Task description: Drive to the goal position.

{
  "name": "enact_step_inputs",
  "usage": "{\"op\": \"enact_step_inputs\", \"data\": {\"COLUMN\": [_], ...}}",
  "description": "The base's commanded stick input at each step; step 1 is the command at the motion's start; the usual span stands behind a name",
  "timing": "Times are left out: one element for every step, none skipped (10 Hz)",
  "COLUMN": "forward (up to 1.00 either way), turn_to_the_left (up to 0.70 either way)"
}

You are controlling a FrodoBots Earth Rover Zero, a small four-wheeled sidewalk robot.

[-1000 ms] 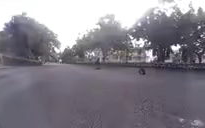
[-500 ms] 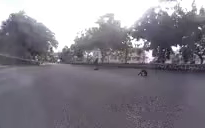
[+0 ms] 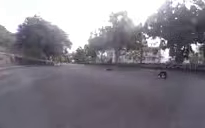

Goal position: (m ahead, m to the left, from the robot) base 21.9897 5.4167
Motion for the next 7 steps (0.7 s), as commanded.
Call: {"op": "enact_step_inputs", "data": {"forward": [0.85, 0.85, 0.85, 0.85, 0.85, 0.85, 0.85], "turn_to_the_left": [0.0, 0.0, 0.0, 0.0, 0.0, 0.0, 0.0]}}
